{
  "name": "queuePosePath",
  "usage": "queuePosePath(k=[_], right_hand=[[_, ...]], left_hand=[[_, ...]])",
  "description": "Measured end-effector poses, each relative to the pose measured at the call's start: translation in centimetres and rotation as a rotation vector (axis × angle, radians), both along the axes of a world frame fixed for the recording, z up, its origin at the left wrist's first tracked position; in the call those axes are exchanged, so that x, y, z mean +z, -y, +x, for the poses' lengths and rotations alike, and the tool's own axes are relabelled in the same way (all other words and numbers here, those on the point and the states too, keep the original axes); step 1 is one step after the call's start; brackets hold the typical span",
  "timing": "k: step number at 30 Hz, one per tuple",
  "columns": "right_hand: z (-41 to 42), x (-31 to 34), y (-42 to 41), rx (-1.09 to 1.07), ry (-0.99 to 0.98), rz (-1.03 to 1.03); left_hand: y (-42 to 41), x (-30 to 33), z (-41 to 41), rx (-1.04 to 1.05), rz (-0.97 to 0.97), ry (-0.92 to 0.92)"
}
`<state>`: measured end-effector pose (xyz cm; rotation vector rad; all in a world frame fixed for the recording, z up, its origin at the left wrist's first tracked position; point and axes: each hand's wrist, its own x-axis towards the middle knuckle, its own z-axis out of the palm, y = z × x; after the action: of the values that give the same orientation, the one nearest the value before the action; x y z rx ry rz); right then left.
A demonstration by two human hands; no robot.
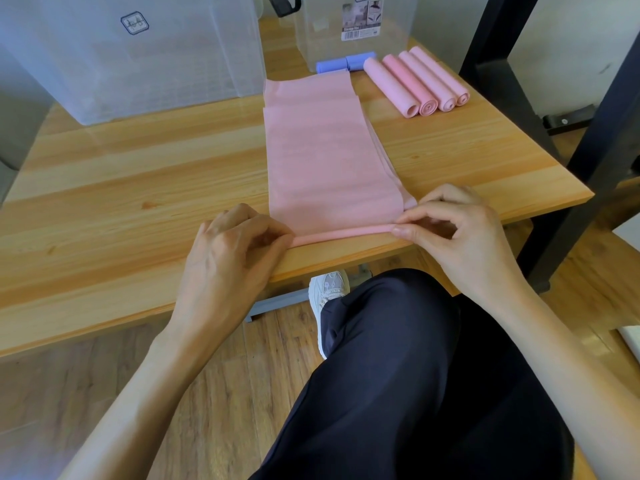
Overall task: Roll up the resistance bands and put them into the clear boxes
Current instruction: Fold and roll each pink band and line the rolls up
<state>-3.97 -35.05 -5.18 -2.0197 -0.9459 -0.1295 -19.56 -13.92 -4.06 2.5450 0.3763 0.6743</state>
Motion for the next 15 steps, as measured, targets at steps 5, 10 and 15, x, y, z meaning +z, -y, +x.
queuePosePath(k=[5, 10, 15], right_hand=[[0.24, 0.12, 0.22, 0.028, 0.031, -0.049], [0.15, 0.29, 0.52, 0.027, -0.006, -0.066], [-0.04, -0.12, 0.31, -0.007, -0.007, -0.006]], left_hand=[[-0.22, 0.05, -0.36, -0.050, 0.043, -0.004], [-0.50, -0.03, -0.56, -0.064, 0.052, -0.045], [-0.66, -0.02, -0.19, -0.047, 0.022, -0.008]])
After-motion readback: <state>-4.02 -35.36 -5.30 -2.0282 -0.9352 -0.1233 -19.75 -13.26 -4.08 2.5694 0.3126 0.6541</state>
